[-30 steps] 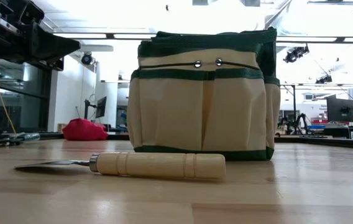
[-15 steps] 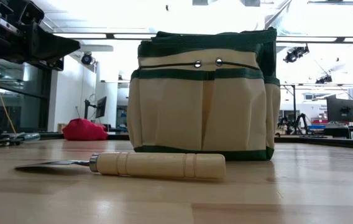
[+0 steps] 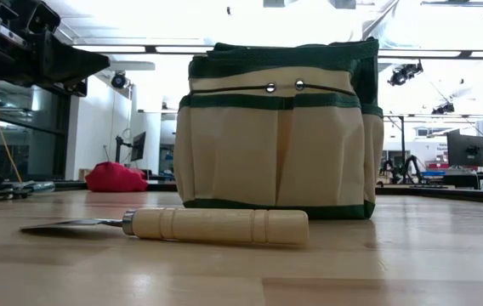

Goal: Pick & Place Garden tools in Gardening bag
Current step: Put the right brown trowel into the brown gardening bag

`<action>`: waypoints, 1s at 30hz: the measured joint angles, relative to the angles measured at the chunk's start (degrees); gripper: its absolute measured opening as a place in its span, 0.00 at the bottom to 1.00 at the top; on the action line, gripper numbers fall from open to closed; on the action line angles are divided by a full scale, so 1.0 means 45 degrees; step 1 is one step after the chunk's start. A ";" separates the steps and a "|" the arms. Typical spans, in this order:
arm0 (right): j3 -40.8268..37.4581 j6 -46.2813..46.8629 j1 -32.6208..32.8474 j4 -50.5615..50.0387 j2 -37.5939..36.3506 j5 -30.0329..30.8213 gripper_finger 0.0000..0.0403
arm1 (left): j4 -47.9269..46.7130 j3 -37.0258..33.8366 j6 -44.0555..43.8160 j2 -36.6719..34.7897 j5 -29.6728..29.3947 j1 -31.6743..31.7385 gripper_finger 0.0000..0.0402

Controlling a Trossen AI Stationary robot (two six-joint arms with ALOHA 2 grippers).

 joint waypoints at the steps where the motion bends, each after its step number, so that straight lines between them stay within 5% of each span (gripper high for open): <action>1: 0.0000 -0.0065 0.0045 -0.0001 0.0000 0.0007 0.52 | 0.0001 0.0000 0.0042 -0.0001 -0.0019 0.0003 0.00; 10: 0.0000 0.0948 0.0129 0.0003 0.0000 0.0008 0.52 | 0.0015 0.0000 -0.0145 0.0001 0.0031 0.0004 0.00; 21: 0.0000 0.1269 0.0129 0.0004 0.0000 0.0484 0.52 | 0.0278 0.0026 -0.3981 -0.0004 0.0496 0.0004 0.00; 30: 0.0000 0.1281 0.0129 0.0008 0.0000 0.0489 0.52 | -0.0366 0.1349 -0.4280 0.0785 0.2458 -0.0001 0.07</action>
